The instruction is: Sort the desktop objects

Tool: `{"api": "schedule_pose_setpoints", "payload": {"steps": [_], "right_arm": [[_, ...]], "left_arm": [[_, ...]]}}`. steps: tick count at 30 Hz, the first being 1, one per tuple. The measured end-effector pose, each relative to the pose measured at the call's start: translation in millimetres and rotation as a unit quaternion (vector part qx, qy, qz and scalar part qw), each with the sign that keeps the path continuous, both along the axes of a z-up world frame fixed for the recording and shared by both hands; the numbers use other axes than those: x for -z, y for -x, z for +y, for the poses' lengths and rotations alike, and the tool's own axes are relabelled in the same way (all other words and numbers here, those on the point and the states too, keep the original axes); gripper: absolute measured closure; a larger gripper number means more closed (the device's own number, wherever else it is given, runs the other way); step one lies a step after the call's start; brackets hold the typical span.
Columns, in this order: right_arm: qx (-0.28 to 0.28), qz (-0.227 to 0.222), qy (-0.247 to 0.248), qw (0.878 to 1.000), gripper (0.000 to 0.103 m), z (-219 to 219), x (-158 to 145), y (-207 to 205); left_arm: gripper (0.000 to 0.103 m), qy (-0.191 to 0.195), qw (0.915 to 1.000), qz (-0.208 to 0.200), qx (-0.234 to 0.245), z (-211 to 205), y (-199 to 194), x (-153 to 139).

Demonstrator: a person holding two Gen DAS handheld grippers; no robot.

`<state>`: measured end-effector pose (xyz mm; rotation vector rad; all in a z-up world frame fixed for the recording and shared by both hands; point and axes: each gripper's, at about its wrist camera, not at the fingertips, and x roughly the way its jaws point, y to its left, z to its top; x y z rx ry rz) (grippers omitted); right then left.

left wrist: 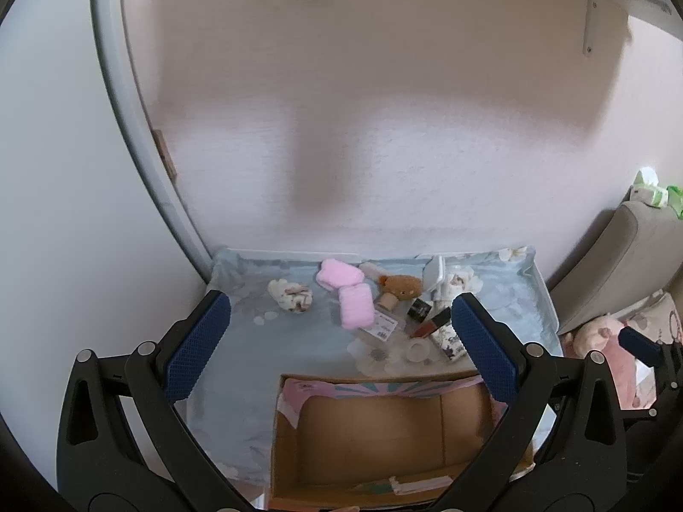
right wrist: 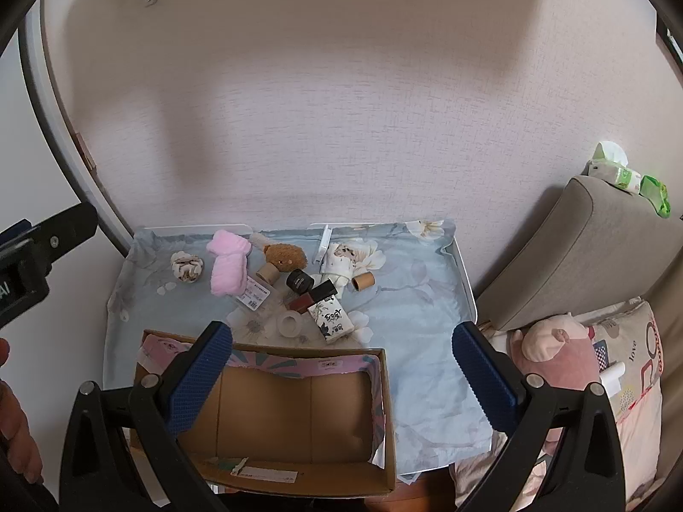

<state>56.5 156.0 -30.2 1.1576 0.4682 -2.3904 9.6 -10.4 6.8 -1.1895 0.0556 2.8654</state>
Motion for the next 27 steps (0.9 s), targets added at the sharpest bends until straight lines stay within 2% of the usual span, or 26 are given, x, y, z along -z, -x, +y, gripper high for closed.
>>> {"api": "schedule_pose_setpoints", "payload": {"steps": [9, 10, 27], "right_arm": [[-0.006, -0.001, 0.001, 1.000, 0.001, -0.1, -0.2, -2.9], [-0.027, 0.000, 0.000, 1.000, 0.001, 0.9, -0.2, -2.8], [-0.031, 0.002, 0.000, 1.000, 0.000, -1.3, -0.1, -4.2]], "left_arm": [[0.000, 0.009, 0.9999, 0.009, -0.003, -0.1, -8.7, 1.2], [0.000, 0.009, 0.9999, 0.009, -0.002, -1.0, -9.3, 1.9], [0.000, 0.011, 0.9997, 0.020, 0.004, 1.0, -13.8, -1.8]]}}
